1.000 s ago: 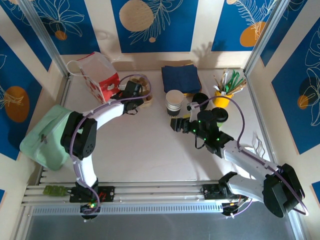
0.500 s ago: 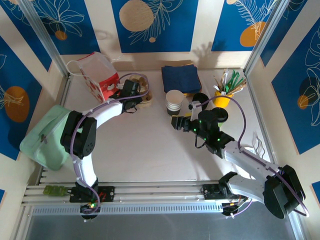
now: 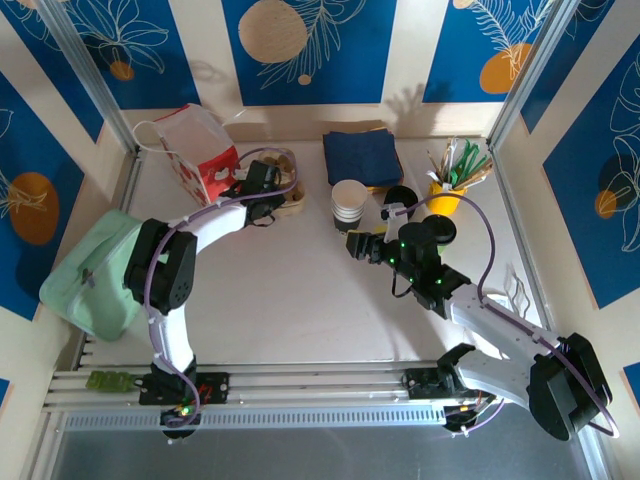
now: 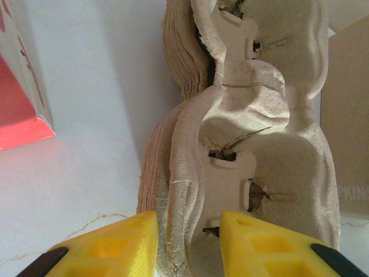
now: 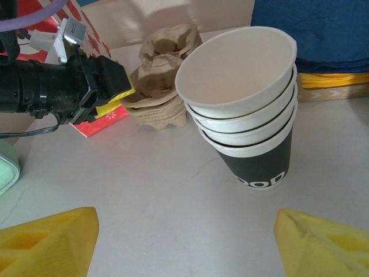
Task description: Pack the takeout coffee
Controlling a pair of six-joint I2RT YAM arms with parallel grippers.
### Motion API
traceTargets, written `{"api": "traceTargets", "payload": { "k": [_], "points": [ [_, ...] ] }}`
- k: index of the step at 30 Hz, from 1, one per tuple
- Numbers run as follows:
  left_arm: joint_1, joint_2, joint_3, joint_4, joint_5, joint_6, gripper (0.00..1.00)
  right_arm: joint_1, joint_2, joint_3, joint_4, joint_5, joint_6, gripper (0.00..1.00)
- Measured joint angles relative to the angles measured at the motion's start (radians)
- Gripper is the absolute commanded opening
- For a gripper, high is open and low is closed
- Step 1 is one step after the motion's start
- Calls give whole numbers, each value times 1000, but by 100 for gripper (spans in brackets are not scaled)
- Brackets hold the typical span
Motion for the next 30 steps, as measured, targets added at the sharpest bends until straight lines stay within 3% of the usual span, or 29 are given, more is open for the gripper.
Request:
{"api": "traceTargets", "payload": {
  "k": [20, 30],
  "points": [
    [17, -28, -61, 96, 29, -35, 11, -11, 0, 0, -7, 0, 7, 80],
    [18, -62, -79, 146, 51, -45, 7, -19, 0, 0, -11, 0, 8, 80]
  ]
}}
